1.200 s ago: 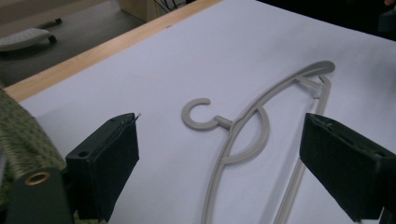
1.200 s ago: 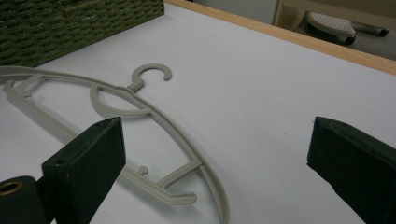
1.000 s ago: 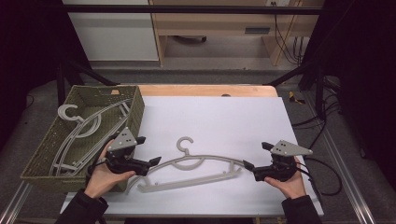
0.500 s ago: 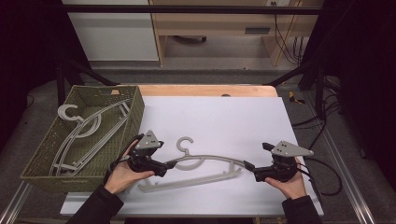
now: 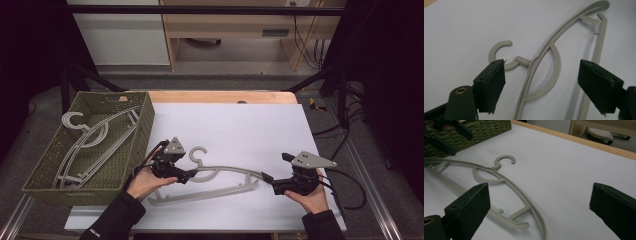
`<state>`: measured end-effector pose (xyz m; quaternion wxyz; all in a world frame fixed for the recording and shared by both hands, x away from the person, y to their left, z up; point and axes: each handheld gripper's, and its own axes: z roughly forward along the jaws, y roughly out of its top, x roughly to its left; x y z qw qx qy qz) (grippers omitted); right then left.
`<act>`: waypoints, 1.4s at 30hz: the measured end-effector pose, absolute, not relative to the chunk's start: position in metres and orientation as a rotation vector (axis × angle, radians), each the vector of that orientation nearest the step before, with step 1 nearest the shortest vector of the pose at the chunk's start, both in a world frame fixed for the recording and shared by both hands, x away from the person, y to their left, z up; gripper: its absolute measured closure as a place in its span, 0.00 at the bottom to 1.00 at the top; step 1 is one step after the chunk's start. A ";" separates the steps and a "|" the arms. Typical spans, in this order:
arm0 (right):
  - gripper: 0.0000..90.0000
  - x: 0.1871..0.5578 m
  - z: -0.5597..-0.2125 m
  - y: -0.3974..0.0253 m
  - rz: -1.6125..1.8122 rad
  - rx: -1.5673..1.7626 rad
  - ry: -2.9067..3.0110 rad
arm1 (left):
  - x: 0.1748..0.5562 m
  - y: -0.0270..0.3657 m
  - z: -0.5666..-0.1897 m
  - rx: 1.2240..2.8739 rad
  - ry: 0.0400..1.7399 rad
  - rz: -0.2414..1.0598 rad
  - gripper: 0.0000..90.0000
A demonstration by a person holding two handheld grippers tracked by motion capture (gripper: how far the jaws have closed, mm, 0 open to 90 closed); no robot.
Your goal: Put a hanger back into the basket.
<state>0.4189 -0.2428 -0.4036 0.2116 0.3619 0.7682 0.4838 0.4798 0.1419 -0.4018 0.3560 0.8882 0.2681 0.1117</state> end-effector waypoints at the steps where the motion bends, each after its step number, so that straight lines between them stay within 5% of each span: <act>1: 0.04 0.419 -0.403 -0.243 1.344 1.002 2.135 | 0.482 0.141 -0.403 2.303 0.698 0.280 0.26; 14: 0.04 0.419 -0.403 -0.242 1.341 1.009 2.143 | 0.506 0.126 -0.423 2.487 0.648 0.226 0.38; 24: 0.04 0.419 -0.404 -0.241 1.337 0.997 2.156 | 0.518 0.122 -0.437 2.550 0.657 0.167 0.61; 42: 0.04 0.420 -0.405 -0.239 1.327 0.997 2.176 | 0.526 0.118 -0.452 2.605 0.636 0.114 0.84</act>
